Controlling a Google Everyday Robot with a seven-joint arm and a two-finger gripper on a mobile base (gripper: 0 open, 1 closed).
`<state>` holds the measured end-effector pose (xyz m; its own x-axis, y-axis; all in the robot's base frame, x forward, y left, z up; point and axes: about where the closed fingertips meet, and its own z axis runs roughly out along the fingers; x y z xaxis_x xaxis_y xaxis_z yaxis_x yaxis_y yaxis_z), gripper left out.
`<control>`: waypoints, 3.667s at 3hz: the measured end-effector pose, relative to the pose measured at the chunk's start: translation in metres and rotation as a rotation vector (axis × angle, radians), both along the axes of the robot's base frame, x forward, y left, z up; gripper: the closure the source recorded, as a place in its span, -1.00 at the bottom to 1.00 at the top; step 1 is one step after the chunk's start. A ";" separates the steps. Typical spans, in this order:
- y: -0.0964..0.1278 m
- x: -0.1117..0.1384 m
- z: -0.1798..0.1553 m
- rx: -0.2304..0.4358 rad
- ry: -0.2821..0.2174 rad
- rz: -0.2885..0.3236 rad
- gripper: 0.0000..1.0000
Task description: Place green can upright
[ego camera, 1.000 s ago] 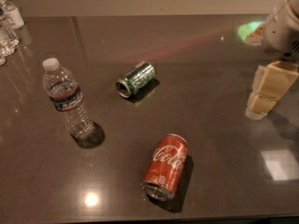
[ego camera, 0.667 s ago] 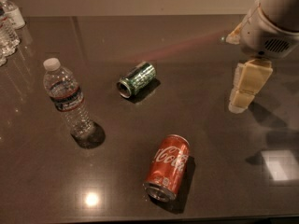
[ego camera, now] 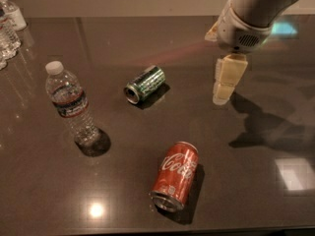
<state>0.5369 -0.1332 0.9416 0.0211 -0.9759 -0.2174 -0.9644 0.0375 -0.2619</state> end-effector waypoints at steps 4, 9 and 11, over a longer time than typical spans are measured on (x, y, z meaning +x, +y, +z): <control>0.134 0.061 -0.054 -0.024 0.038 0.522 -1.00; 0.182 0.049 -0.105 -0.161 0.118 0.840 -0.17; 0.184 0.056 -0.082 -0.121 0.088 0.781 0.76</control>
Offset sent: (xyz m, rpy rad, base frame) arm 0.0553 0.1098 -0.0317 0.0495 -0.0162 0.4637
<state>0.5934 0.0510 0.8594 0.6967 -0.7030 -0.1430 -0.7174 -0.6819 -0.1427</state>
